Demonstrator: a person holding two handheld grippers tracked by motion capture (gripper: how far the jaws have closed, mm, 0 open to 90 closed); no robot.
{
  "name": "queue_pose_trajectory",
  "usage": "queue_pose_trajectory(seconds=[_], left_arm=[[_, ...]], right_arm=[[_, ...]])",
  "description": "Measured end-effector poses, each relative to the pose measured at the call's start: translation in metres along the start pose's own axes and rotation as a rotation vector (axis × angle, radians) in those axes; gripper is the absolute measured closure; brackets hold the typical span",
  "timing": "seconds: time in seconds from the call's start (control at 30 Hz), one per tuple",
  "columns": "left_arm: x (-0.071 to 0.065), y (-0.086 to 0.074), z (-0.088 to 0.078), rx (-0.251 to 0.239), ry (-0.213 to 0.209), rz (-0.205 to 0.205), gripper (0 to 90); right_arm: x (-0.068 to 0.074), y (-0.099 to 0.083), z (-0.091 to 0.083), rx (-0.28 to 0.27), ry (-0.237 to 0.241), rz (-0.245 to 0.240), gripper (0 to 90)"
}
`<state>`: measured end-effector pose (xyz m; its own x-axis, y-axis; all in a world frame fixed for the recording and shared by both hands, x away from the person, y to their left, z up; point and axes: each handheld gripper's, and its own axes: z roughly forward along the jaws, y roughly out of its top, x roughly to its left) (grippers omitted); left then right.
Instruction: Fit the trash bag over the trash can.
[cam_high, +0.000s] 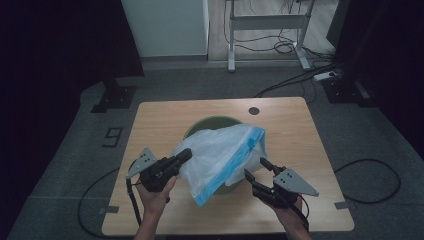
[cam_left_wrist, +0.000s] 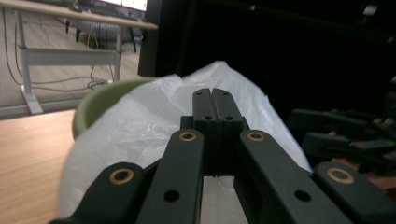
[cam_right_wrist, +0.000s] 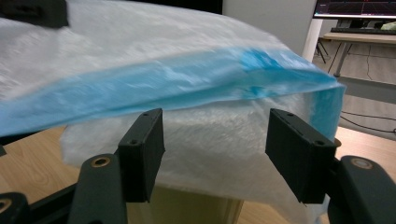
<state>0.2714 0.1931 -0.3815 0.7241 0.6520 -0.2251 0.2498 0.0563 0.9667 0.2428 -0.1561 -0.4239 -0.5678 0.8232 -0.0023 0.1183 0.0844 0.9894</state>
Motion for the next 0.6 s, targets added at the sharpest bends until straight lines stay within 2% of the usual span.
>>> queue_pose_trajectory(seconds=[0.13,0.3,0.6], left_arm=[[0.002,0.005,-0.009,-0.032,-0.015,-0.023,89.9],[0.008,0.01,-0.019,-0.079,-0.053,-0.085,90.0],[0.013,0.016,-0.033,-0.118,-0.08,-0.123,89.9]], right_arm=[[-0.003,0.004,0.004,0.003,0.0,0.007,36.3],[-0.001,0.012,0.01,0.002,0.002,-0.008,35.6],[0.005,0.027,0.022,-0.011,0.011,-0.028,35.3]])
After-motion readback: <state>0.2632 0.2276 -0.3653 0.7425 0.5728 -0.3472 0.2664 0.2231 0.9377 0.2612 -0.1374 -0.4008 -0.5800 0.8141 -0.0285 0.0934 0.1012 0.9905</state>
